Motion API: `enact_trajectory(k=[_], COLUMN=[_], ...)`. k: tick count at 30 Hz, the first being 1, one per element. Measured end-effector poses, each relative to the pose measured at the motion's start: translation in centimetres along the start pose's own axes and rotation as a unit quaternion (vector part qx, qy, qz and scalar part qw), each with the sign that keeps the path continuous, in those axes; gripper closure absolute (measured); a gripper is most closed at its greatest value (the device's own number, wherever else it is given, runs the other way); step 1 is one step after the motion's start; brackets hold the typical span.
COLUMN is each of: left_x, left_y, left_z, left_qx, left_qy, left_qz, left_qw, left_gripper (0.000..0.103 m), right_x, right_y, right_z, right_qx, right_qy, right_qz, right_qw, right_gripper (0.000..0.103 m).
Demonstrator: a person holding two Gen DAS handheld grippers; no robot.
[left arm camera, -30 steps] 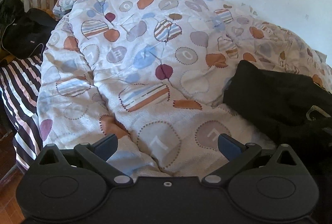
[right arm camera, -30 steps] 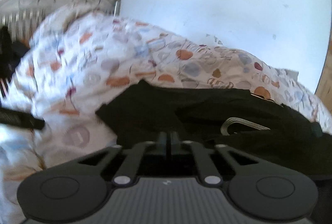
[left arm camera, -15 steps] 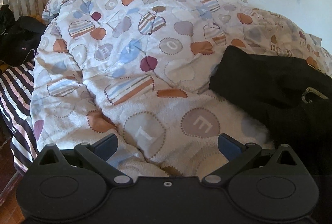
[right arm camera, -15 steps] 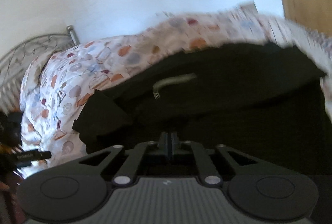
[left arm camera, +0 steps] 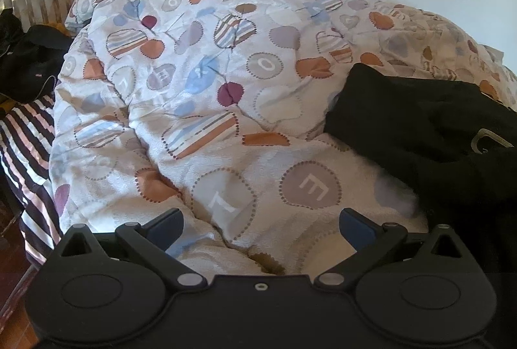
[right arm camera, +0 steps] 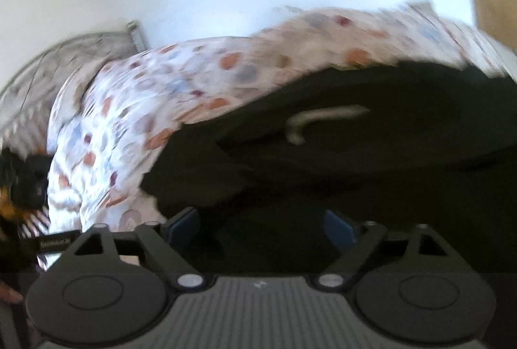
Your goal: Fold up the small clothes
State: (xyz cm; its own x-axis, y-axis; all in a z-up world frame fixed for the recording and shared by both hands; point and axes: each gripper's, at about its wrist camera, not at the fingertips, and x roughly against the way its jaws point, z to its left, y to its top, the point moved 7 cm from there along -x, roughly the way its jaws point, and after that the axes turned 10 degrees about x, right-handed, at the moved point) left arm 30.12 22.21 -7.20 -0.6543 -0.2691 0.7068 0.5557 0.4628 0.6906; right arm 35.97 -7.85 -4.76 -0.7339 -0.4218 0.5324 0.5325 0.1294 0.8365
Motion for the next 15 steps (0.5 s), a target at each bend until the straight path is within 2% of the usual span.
enact_trajectory(k=[2, 6, 11, 15], left_x=[0.0, -0.2, -0.7, -1.0], left_y=[0.3, 0.8, 1.3, 1.4], left_z=[0.5, 1.7, 3.6, 4.4], left_qx=[0.003, 0.009, 0.023, 0.037], left_qy=[0.006, 0.016, 0.026, 0.029], left_qz=[0.0, -0.002, -0.002, 0.001], left_qw=[1.0, 0.9998, 0.9994, 0.9989], left_gripper=[0.001, 0.001, 0.001, 0.001], right_x=[-1.1, -4.2, -7.9, -11.5], right_y=[0.8, 1.3, 0.7, 0.0], right_z=[2.7, 7.7, 12.3, 14.6], right_qx=[0.053, 0.157, 0.208, 0.268], right_qy=[-0.014, -0.045, -0.071, -0.137], right_qz=[-0.014, -0.015, 0.013, 0.02], right_qw=[0.998, 0.987, 0.975, 0.953], right_gripper=[0.0, 0.0, 0.0, 0.0])
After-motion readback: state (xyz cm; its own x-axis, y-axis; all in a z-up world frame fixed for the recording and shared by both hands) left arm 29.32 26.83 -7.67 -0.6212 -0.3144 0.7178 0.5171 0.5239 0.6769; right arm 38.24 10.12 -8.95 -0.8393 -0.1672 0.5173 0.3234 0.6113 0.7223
